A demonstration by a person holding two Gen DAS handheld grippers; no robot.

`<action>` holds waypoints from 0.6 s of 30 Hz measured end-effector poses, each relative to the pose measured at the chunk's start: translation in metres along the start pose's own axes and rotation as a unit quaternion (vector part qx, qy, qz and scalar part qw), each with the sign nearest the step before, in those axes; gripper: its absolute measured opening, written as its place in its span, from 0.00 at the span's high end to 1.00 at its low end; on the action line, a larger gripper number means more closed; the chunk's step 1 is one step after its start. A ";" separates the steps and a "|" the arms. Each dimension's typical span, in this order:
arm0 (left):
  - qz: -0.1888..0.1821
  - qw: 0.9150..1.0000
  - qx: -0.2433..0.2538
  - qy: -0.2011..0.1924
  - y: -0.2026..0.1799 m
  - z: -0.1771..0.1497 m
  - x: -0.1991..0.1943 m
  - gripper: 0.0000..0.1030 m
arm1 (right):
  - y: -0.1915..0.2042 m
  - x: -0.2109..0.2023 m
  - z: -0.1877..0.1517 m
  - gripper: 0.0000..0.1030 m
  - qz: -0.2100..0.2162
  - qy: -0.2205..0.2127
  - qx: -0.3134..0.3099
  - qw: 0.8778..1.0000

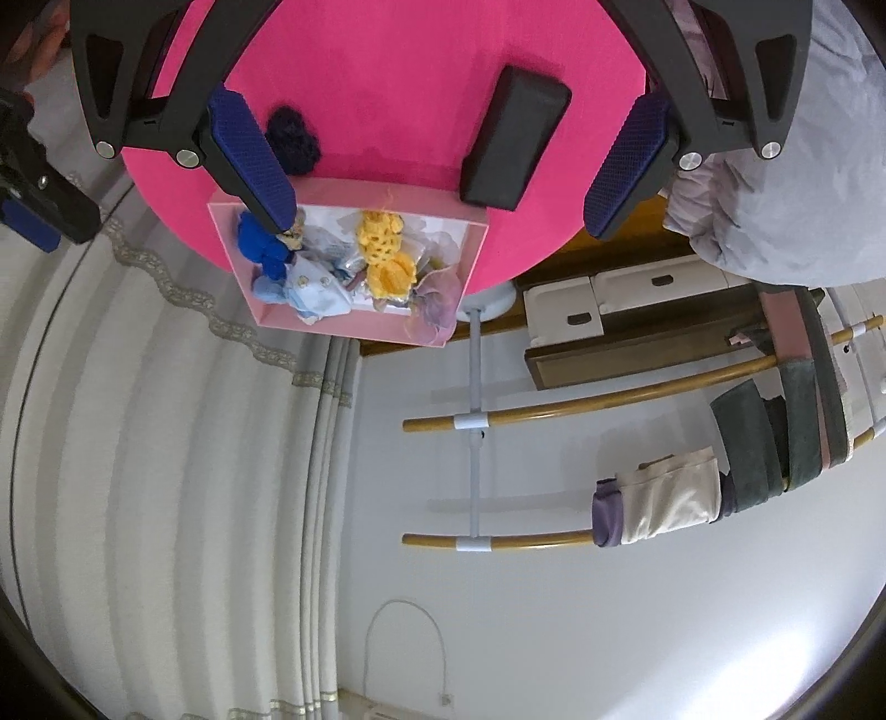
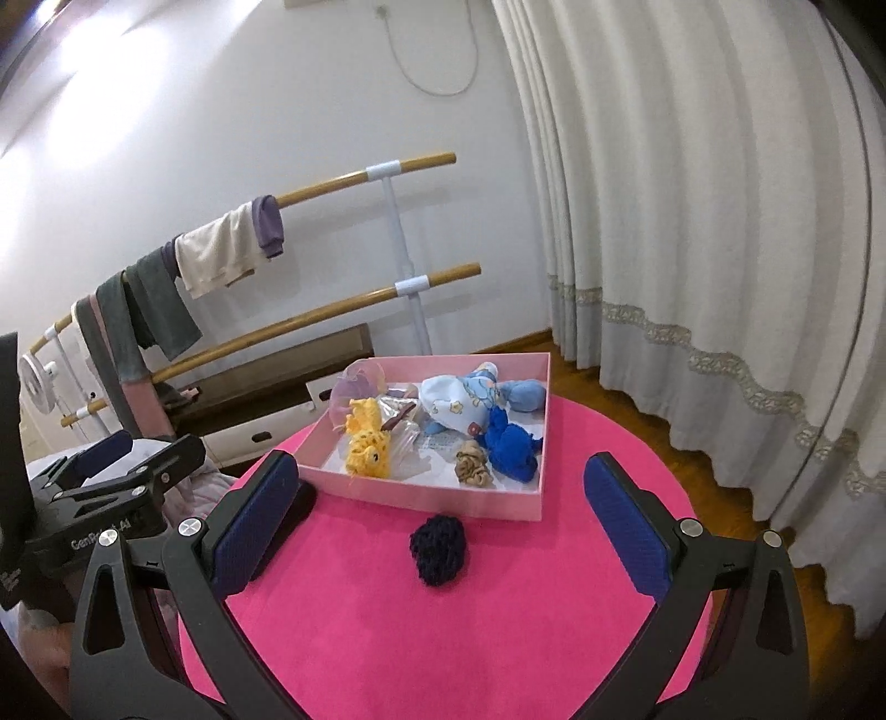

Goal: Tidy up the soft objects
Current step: 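Withdraw both tools and move toward the black case and navy scrunchie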

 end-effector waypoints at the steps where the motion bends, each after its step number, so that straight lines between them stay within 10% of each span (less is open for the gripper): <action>1: 0.000 1.000 -0.001 -0.001 0.001 -0.003 -0.007 0.00 | 0.002 -0.004 -0.002 0.00 -0.002 -0.002 0.000 1.000; 18: 0.011 1.000 0.005 0.011 0.008 -0.042 -0.064 0.00 | 0.008 -0.031 -0.044 0.00 -0.015 0.005 -0.002 1.000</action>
Point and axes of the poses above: each gripper's, at about its wrist camera, not at the fingertips, and x roughly the way its jaws point, y to its left, z to its top, the point moved 9 cm from there along x, roughly the way its jaws point, and after that the axes turned 9 degrees about -x, right-handed, at the moved point
